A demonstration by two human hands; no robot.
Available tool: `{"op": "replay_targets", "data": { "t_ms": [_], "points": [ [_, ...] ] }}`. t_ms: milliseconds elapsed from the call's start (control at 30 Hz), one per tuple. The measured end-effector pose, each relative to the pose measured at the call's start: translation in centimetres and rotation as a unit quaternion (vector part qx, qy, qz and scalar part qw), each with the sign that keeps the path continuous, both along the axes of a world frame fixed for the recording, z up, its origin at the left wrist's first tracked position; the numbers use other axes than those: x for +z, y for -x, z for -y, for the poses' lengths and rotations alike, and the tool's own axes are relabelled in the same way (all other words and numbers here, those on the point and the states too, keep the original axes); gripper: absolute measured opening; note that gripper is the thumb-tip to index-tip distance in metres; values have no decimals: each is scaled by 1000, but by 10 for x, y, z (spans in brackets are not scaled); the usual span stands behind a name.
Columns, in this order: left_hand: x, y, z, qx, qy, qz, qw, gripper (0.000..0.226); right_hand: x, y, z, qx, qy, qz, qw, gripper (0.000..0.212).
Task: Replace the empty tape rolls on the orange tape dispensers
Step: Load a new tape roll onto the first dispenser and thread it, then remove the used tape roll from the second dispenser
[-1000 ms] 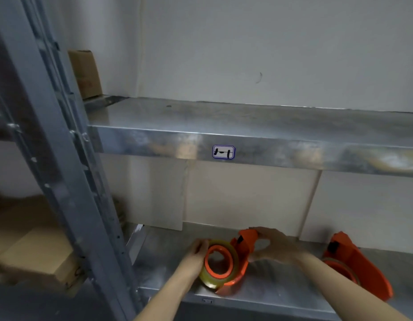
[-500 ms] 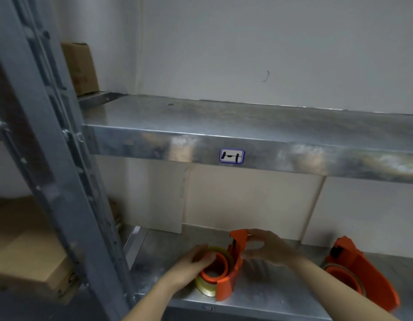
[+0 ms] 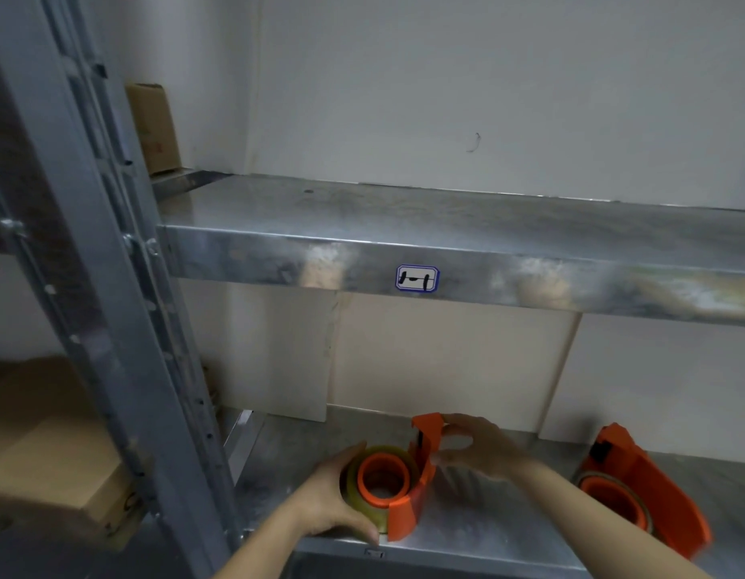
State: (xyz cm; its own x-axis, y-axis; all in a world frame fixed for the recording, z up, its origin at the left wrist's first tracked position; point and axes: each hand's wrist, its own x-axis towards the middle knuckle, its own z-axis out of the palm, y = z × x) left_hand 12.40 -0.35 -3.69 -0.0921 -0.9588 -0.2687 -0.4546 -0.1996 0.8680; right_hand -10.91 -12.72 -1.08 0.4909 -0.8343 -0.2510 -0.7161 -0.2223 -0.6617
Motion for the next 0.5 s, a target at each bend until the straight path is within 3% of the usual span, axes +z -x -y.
{"op": "replay_targets", "data": {
  "t_ms": [300, 500],
  "points": [
    [30, 3, -14, 61, 9, 36, 997, 148, 19, 23, -26, -47, 38, 10, 998, 147],
    [70, 43, -17, 73, 71, 89, 991, 153, 56, 75, -59, -18, 83, 73, 994, 112]
  ]
}}
